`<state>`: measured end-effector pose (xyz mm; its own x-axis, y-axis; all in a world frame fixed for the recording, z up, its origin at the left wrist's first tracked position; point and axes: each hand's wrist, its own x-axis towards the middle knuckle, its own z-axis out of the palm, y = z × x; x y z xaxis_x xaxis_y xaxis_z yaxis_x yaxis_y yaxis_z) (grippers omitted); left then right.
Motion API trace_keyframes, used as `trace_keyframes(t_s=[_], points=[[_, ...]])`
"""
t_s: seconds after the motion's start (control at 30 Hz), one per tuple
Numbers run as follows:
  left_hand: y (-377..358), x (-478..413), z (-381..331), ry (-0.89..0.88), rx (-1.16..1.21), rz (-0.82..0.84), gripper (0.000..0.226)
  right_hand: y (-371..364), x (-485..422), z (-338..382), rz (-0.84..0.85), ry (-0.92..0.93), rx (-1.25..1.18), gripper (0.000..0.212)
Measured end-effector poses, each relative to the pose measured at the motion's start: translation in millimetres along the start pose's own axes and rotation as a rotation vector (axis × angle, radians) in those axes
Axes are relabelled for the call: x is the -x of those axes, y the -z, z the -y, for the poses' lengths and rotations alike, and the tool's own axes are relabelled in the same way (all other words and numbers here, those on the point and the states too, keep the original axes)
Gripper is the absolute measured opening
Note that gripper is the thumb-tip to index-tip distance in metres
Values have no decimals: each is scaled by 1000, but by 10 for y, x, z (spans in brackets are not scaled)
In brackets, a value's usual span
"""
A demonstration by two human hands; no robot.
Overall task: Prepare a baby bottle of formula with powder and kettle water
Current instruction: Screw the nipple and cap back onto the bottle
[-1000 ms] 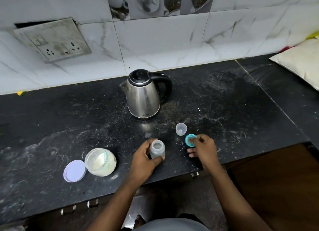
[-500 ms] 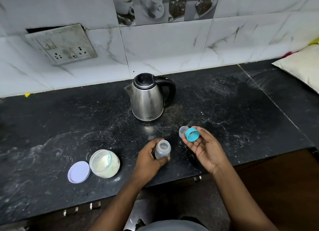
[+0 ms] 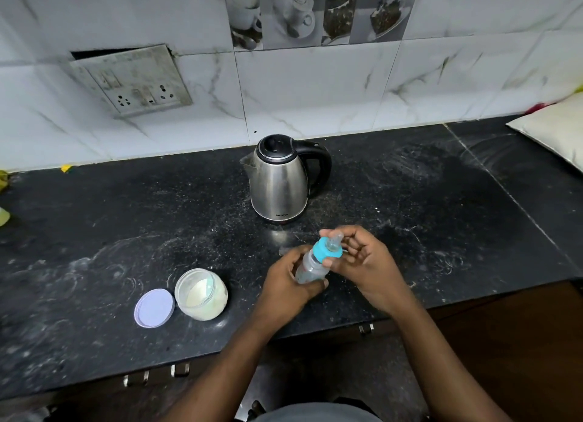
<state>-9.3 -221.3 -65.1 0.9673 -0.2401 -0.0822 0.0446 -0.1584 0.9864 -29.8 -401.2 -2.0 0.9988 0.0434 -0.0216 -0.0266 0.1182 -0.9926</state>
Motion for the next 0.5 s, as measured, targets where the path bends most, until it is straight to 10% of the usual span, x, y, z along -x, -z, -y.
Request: trace_keyframes(t_s=[0.5], points=[[-44, 87, -214, -8, 41, 56, 63, 58, 54, 138, 39, 31, 475, 47]])
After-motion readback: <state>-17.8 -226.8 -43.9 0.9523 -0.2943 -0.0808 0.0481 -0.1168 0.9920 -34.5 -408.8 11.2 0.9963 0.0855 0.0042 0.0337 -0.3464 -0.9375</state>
